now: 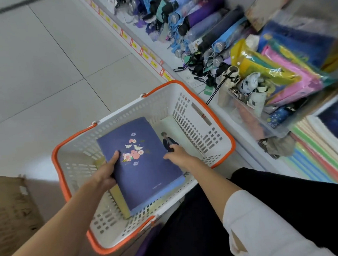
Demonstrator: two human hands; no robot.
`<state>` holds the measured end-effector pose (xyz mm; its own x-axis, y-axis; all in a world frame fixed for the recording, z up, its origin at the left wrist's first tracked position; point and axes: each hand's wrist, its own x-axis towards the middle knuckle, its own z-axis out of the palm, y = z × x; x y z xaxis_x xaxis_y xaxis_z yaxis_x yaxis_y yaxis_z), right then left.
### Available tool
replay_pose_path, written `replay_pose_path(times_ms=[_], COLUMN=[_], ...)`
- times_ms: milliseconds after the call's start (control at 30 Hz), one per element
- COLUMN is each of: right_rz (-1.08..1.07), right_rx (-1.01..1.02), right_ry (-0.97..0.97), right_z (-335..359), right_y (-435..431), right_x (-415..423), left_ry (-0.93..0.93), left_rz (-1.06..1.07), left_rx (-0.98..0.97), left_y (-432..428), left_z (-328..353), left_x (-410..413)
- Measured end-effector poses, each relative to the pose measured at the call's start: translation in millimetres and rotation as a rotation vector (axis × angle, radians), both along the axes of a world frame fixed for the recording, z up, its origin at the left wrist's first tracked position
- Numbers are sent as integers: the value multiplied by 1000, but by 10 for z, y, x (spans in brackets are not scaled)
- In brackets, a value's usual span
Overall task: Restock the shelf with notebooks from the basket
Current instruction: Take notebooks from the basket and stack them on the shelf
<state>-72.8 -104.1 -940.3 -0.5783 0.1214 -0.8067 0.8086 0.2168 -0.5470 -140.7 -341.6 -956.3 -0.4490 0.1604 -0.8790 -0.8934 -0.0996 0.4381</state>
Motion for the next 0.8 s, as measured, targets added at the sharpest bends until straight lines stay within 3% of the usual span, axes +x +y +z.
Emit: replay_pose_path(times_ms=[167,600,800], right_rz=[-243,-352,-534], right_rx=[-212,95,198], right_ry=[38,587,874], right_z=[584,2423,3375], right_y=[308,926,1293], right_x=[184,872,1406], left_ry=[112,490,673], left_rz=[-64,-210,-330], left_rx=[122,274,424], left_y=[437,1526,2135], left_z=[471,2183,3123], left_x=[-78,-23,265])
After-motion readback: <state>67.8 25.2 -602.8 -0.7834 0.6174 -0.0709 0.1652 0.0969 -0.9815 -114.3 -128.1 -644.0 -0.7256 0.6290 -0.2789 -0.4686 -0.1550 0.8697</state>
